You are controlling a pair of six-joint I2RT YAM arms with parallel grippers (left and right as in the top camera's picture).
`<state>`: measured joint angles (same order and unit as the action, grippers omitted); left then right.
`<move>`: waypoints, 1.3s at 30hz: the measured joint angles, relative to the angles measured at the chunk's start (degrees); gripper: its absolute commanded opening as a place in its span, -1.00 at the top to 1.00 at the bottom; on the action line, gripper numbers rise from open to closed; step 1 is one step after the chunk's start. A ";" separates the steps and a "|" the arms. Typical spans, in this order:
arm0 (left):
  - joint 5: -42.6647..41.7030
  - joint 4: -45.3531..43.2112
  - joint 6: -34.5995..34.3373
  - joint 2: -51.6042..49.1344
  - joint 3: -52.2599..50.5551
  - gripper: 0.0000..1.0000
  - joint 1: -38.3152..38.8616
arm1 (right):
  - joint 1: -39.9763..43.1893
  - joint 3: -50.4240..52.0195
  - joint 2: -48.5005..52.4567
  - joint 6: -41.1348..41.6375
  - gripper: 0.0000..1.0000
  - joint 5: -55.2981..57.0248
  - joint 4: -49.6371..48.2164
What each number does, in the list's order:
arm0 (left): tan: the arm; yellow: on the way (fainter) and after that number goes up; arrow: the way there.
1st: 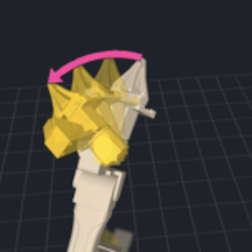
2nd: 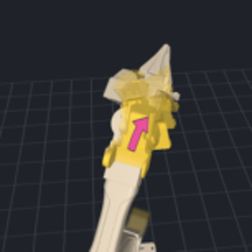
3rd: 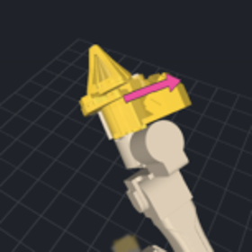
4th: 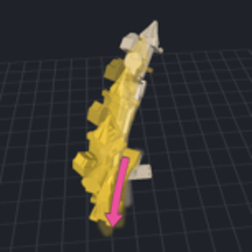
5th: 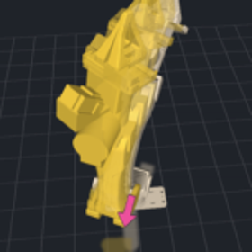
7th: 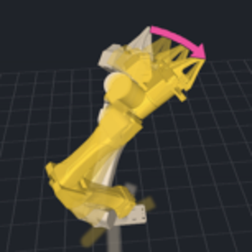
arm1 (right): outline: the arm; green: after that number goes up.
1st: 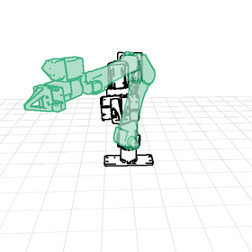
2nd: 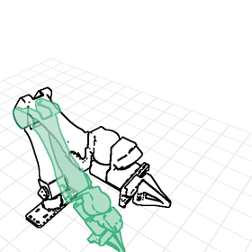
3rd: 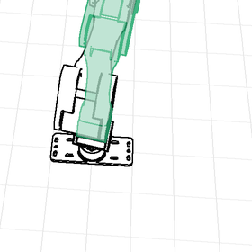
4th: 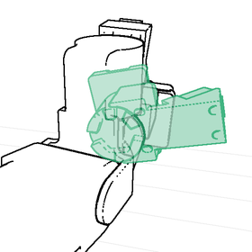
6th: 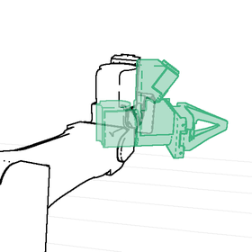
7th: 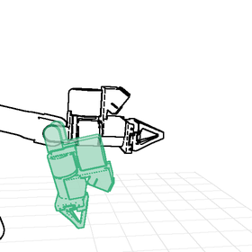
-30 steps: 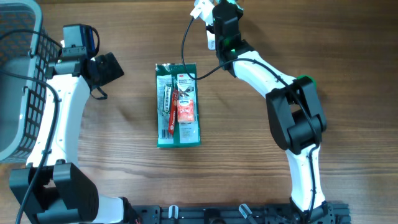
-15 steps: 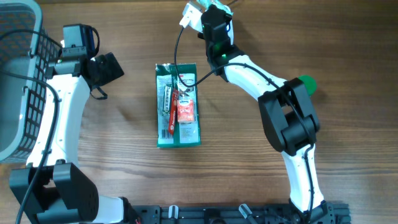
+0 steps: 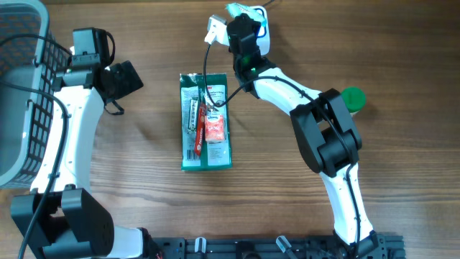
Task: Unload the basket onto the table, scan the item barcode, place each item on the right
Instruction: 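Lower the wipe pack and place it right beside the jar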
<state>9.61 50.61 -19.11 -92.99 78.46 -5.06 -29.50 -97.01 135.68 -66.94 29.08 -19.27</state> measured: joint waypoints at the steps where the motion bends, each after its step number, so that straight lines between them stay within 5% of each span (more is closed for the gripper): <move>1: 0.00 0.00 0.00 0.00 0.00 -1.00 0.00 | -0.11 -0.02 0.00 1.22 0.91 0.15 0.37; 19: 0.02 0.00 0.00 0.00 0.00 -1.00 0.00 | -0.04 -0.55 -6.19 28.35 0.91 -0.76 11.10; 24: 0.02 -0.02 0.00 0.00 0.00 -1.00 0.00 | 1.49 -0.31 -19.45 38.91 0.91 -2.86 32.33; 30: 0.02 0.15 0.00 0.00 0.00 -1.00 0.00 | 8.63 -0.52 -27.36 54.66 0.81 -22.47 74.29; 34: 0.00 0.15 0.00 0.00 0.00 -1.00 0.00 | 12.46 7.72 -25.70 61.40 0.81 -30.21 79.89; 37: 0.02 0.15 0.00 0.00 0.00 -1.00 0.00 | 13.62 14.12 -25.46 63.10 0.14 -32.09 76.00; 39: 0.00 0.15 0.00 0.00 0.00 -1.00 0.00 | 14.21 18.01 -25.31 64.13 0.00 -32.74 72.63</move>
<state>9.61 50.76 -19.11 -92.99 78.46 -5.06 -15.29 -79.00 110.37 -2.81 -3.66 53.36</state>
